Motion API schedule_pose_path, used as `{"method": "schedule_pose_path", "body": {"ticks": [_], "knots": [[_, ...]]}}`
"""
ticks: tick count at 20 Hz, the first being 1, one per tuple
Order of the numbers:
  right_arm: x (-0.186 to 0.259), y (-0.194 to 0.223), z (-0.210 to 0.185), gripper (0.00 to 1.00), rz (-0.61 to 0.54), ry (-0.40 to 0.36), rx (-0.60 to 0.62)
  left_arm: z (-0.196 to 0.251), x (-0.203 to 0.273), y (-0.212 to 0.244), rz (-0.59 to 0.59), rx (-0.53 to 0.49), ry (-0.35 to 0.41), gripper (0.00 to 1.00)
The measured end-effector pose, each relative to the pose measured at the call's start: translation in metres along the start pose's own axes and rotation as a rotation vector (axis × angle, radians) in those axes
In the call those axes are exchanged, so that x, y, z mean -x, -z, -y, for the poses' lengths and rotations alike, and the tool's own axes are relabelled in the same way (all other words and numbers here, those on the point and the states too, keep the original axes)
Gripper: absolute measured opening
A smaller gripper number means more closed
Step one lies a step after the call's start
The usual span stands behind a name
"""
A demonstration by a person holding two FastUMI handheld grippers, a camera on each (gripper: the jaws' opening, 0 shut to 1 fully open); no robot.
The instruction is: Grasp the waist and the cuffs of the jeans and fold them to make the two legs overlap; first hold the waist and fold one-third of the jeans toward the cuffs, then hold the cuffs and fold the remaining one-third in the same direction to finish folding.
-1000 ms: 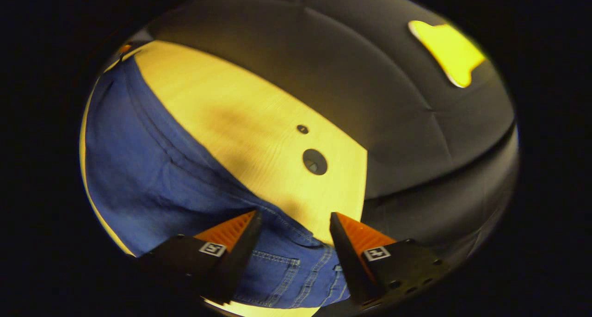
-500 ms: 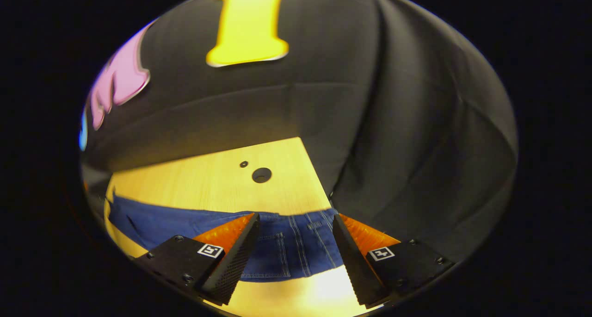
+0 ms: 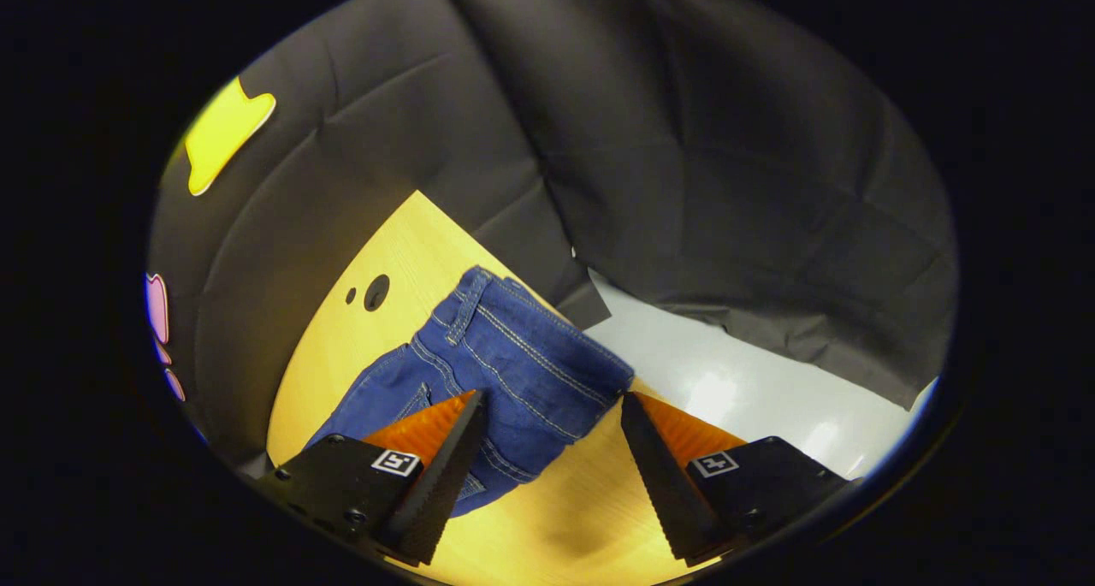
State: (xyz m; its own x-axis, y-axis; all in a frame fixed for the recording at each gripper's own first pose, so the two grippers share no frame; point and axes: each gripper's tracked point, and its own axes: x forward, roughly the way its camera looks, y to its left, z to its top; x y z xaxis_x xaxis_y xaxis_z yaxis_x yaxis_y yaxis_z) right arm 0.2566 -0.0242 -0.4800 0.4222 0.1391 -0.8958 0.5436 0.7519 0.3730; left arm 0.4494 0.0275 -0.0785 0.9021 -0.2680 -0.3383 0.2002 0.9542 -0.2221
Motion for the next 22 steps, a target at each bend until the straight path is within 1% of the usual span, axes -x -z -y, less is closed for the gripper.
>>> {"method": "schedule_pose_path", "body": {"ticks": [1, 2, 3, 4, 5, 7, 8, 9, 10, 11, 13, 15, 16, 17, 18, 20, 21, 22], "knots": [[0.003, -0.014, -0.002, 0.99, 0.04, -0.012, -0.029, 0.002, 0.0, 0.005, -0.013, -0.012, -0.012, 0.96], [0.003, -0.022, -0.003, 1.0, 0.049, -0.022, -0.037, 0.004, 0.0, 0.01, -0.026, -0.03, -0.026, 0.96], [0.0, -0.018, 0.0, 0.99, 0.037, -0.029, -0.037, 0.005, -0.001, 0.016, -0.035, -0.048, -0.032, 0.96], [-0.001, -0.019, -0.001, 0.81, 0.024, -0.035, -0.046, 0.007, 0.0, 0.02, -0.045, -0.06, -0.04, 0.96], [-0.002, -0.027, -0.006, 0.63, 0.053, -0.049, -0.06, 0.009, 0.002, 0.023, -0.046, -0.067, -0.042, 0.96], [-0.001, -0.018, -0.007, 0.26, 0.036, -0.071, -0.054, 0.011, 0.008, 0.029, -0.047, -0.055, -0.032, 0.96], [0.001, -0.022, -0.011, 0.26, 0.063, -0.079, -0.058, 0.008, 0.012, 0.032, -0.051, -0.045, -0.031, 0.96], [0.011, -0.027, -0.02, 0.26, 0.092, -0.103, -0.046, 0.004, 0.018, 0.035, -0.055, -0.035, -0.031, 0.96], [0.021, -0.039, -0.029, 0.21, 0.162, -0.105, -0.038, -0.001, 0.022, 0.035, -0.057, -0.027, -0.027, 0.96], [0.034, -0.045, -0.042, 0.15, 0.202, -0.127, -0.012, -0.006, 0.026, 0.035, -0.057, -0.022, -0.023, 0.96], [0.07, -0.054, -0.078, 0.15, 0.268, -0.176, 0.045, -0.019, 0.037, 0.037, -0.056, -0.022, -0.01, 0.96], [0.12, -0.058, -0.128, 0.14, 0.33, -0.247, 0.094, -0.034, 0.047, 0.04, -0.069, -0.028, -0.003, 0.96], [0.14, -0.056, -0.153, 0.05, 0.355, -0.289, 0.123, -0.042, 0.053, 0.042, -0.07, -0.03, -0.001, 0.96], [0.161, -0.048, -0.181, 0.14, 0.366, -0.33, 0.157, -0.049, 0.057, 0.044, -0.07, -0.028, -0.001, 0.96], [0.184, -0.034, -0.212, 0.14, 0.376, -0.365, 0.192, -0.055, 0.062, 0.046, -0.072, -0.018, 0.003, 0.96], [0.199, 0.004, -0.264, 0.13, 0.37, -0.43, 0.297, -0.069, 0.069, 0.05, -0.074, 0.01, 0.002, 0.96], [0.203, 0.035, -0.298, 0.13, 0.364, -0.457, 0.368, -0.075, 0.071, 0.052, -0.077, 0.029, -0.001, 0.96], [0.196, 0.072, -0.326, 0.13, 0.364, -0.477, 0.438, -0.081, 0.072, 0.054, -0.08, 0.052, -0.001, 0.96]]}}
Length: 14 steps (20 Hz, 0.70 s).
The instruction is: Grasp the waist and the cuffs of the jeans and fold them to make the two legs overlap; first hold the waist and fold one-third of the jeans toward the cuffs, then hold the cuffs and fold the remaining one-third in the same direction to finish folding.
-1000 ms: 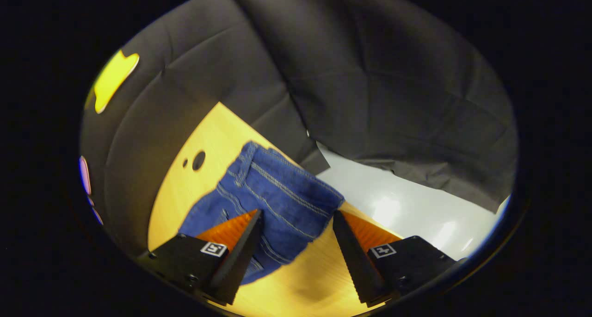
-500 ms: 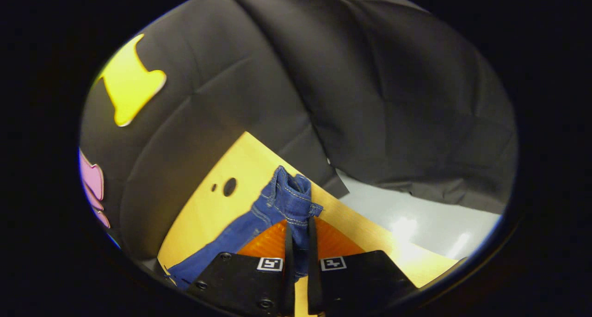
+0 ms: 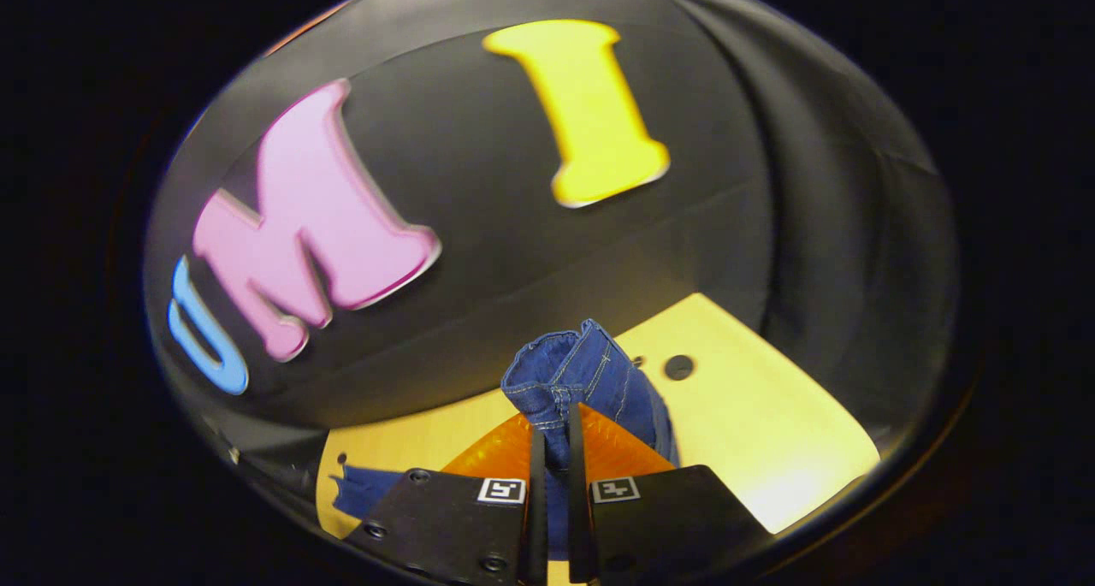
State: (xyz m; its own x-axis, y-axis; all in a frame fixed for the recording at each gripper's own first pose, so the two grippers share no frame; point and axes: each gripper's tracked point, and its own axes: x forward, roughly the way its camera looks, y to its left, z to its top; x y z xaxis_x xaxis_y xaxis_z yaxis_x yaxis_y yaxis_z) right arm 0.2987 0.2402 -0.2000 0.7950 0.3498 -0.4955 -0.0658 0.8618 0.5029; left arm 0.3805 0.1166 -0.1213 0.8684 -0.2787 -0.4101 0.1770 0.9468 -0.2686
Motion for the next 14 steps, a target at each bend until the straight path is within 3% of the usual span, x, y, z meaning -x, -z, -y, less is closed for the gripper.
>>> {"method": "schedule_pose_path", "body": {"ticks": [1, 4, 8, 9, 10, 13, 14], "knots": [[-0.023, 0.034, -0.042, 0.13, -0.05, -0.044, 0.046, -0.006, 0.0, 0.003, -0.008, 0.028, -0.003, 0.96], [-0.068, 0.123, -0.11, 0.13, -0.19, -0.158, 0.079, -0.025, 0.0, 0.016, -0.06, 0.083, -0.024, 0.96], [-0.13, 0.216, -0.117, 0.13, -0.371, -0.158, 0.164, -0.043, -0.015, 0.025, -0.114, 0.109, -0.058, 0.96], [-0.121, 0.247, -0.111, 0.13, -0.406, -0.146, 0.191, -0.043, -0.02, 0.028, -0.13, 0.112, -0.062, 0.92], [-0.123, 0.255, -0.108, 0.13, -0.439, -0.151, 0.204, -0.045, -0.028, 0.03, -0.146, 0.11, -0.065, 0.96], [-0.132, 0.253, -0.11, 0.13, -0.453, -0.191, 0.204, -0.052, -0.057, 0.036, -0.204, 0.087, -0.08, 0.96], [-0.122, 0.255, -0.12, 0.14, -0.489, -0.242, 0.157, -0.054, -0.07, 0.036, -0.221, 0.093, -0.082, 0.96]]}}
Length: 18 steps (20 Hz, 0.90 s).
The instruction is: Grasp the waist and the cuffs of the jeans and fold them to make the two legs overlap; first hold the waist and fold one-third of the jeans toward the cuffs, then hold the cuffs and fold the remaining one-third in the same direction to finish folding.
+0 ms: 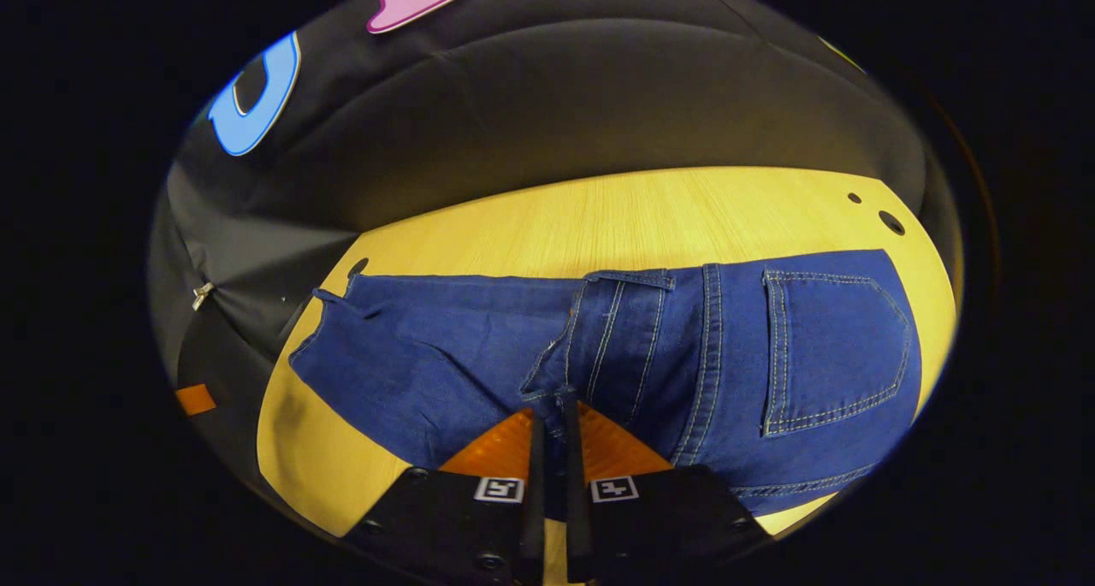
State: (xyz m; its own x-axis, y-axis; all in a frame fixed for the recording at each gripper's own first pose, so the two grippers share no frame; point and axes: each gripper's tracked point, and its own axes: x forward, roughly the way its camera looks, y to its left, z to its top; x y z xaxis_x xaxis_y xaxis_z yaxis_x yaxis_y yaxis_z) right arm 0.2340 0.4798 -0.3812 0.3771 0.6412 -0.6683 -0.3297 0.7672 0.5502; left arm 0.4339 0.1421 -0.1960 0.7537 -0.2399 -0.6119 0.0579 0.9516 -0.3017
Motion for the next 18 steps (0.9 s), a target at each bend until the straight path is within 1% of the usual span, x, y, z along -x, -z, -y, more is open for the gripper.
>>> {"method": "schedule_pose_path", "body": {"ticks": [1, 2, 4, 6, 7, 9, 11, 12, 13, 14, 15, 16, 17, 18], "knots": [[0.001, -0.002, -0.012, 0.32, -0.018, -0.06, -0.04, -0.003, -0.01, -0.002, -0.018, 0.022, 0.002, 0.96], [0.009, -0.006, -0.021, 0.5, -0.017, -0.097, -0.052, -0.009, -0.021, -0.006, -0.028, 0.053, -0.001, 0.96], [0.038, -0.027, -0.026, 0.86, 0.046, -0.137, 0.011, -0.022, -0.042, -0.027, -0.023, 0.11, -0.011, 0.96], [0.078, -0.035, -0.033, 0.89, 0.092, -0.194, 0.089, -0.047, -0.059, -0.05, -0.009, 0.128, -0.056, 0.96], [0.099, -0.034, -0.031, 0.89, 0.105, -0.203, 0.134, -0.062, -0.068, -0.057, -0.021, 0.143, -0.083, 0.96], [0.134, -0.025, -0.02, 0.89, 0.122, -0.198, 0.202, -0.087, -0.089, -0.062, -0.102, 0.187, -0.136, 0.96], [0.159, -0.006, -0.002, 0.89, 0.106, -0.171, 0.204, -0.116, -0.112, -0.055, -0.208, 0.183, -0.213, 0.96], [0.169, 0.005, 0.009, 0.89, 0.093, -0.156, 0.189, -0.125, -0.122, -0.051, -0.258, 0.167, -0.242, 1.0], [0.18, 0.013, 0.022, 0.89, 0.08, -0.135, 0.172, -0.13, -0.131, -0.045, -0.303, 0.153, -0.249, 0.96], [0.188, 0.021, 0.034, 0.89, 0.068, -0.116, 0.152, -0.13, -0.138, -0.035, -0.35, 0.142, -0.258, 0.96], [0.193, 0.031, 0.047, 0.89, 0.055, -0.091, 0.133, -0.135, -0.144, -0.023, -0.404, 0.139, -0.286, 0.96], [0.197, 0.038, 0.059, 0.89, 0.041, -0.071, 0.119, -0.14, -0.149, -0.02, -0.438, 0.092, -0.326, 0.96], [0.201, 0.041, 0.066, 0.89, 0.035, -0.058, 0.111, -0.139, -0.156, -0.029, -0.427, 0.017, -0.307, 0.95], [0.203, 0.043, 0.071, 0.89, 0.029, -0.051, 0.104, -0.143, -0.163, -0.019, -0.485, -0.05, -0.314, 0.92]]}}
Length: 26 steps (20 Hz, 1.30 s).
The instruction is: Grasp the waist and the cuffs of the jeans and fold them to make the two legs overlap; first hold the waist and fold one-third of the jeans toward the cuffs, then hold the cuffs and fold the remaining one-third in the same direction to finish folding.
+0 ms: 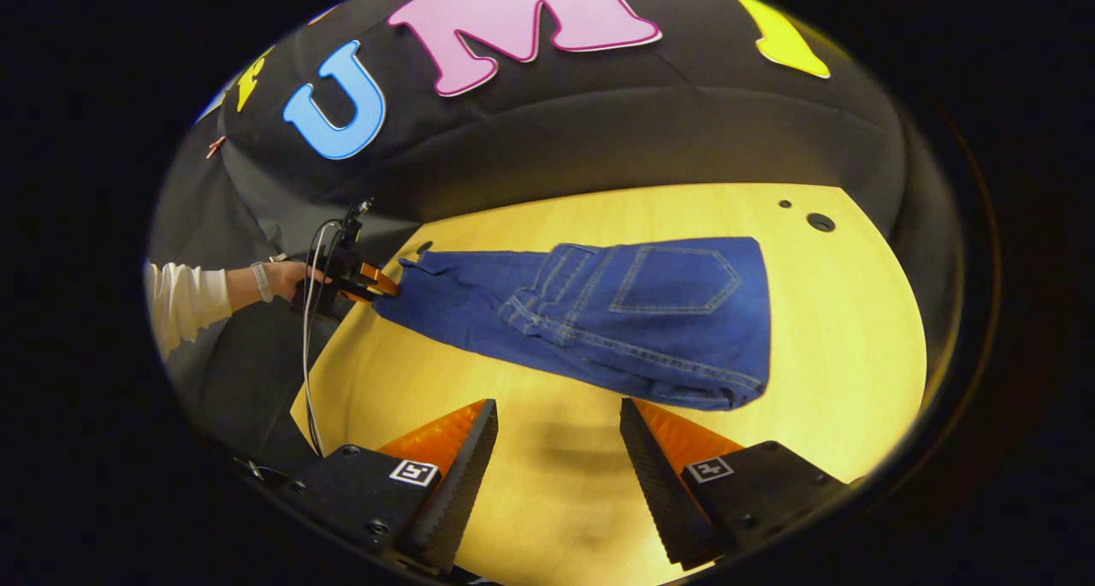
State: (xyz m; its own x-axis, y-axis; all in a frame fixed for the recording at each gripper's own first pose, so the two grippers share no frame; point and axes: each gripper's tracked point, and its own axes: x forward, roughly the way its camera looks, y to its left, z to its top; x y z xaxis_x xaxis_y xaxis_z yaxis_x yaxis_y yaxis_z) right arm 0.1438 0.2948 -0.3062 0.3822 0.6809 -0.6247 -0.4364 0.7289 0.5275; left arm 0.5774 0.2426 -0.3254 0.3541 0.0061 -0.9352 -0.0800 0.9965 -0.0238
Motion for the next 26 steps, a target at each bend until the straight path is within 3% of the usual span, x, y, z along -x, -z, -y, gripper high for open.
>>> {"method": "schedule_pose_path", "body": {"ticks": [2, 3, 5, 6, 7, 8, 9, 13, 18, 22, 26], "knots": [[0.005, -0.002, 0.006, 0.89, -0.008, 0.005, -0.01, 0.009, 0.001, 0.001, -0.045, -0.103, -0.019, 0.96], [0.007, -0.005, 0.007, 0.89, -0.001, 0.003, -0.013, 0.015, 0.002, 0.005, -0.059, -0.14, -0.013, 0.93], [0.011, -0.015, 0.011, 0.89, 0.019, 0.007, -0.021, 0.025, 0.005, 0.002, -0.071, -0.194, 0.015, 0.65], [0.011, -0.021, 0.012, 0.89, 0.032, 0.004, -0.03, 0.033, -0.001, 0.004, -0.078, -0.21, 0.038, 0.57], [0.011, -0.026, 0.011, 0.89, 0.043, -0.003, -0.042, 0.04, 0.002, -0.001, -0.073, -0.225, 0.042, 0.34], [0.012, -0.027, 0.009, 0.89, 0.048, -0.008, -0.049, 0.041, 0.002, 0.0, -0.085, -0.231, 0.03, 0.19], [0.011, -0.026, 0.01, 0.89, 0.046, -0.01, -0.049, 0.04, 0.002, 0.0, -0.087, -0.229, 0.02, 0.12], [0.01, -0.03, 0.007, 0.89, 0.047, -0.023, -0.063, 0.05, 0.022, -0.011, -0.007, -0.181, 0.035, 0.06], [0.024, -0.049, 0.013, 0.89, 0.101, -0.018, -0.076, 0.1, 0.099, -0.032, 0.107, -0.32, 0.122, 0.06], [0.037, -0.063, 0.014, 0.89, 0.149, -0.019, -0.089, 0.185, 0.169, -0.036, 0.175, -0.431, 0.245, 0.06], [0.052, -0.067, 0.017, 0.89, 0.175, -0.016, -0.072, 0.318, 0.201, -0.013, 0.194, -0.527, 0.397, 0.06]]}}
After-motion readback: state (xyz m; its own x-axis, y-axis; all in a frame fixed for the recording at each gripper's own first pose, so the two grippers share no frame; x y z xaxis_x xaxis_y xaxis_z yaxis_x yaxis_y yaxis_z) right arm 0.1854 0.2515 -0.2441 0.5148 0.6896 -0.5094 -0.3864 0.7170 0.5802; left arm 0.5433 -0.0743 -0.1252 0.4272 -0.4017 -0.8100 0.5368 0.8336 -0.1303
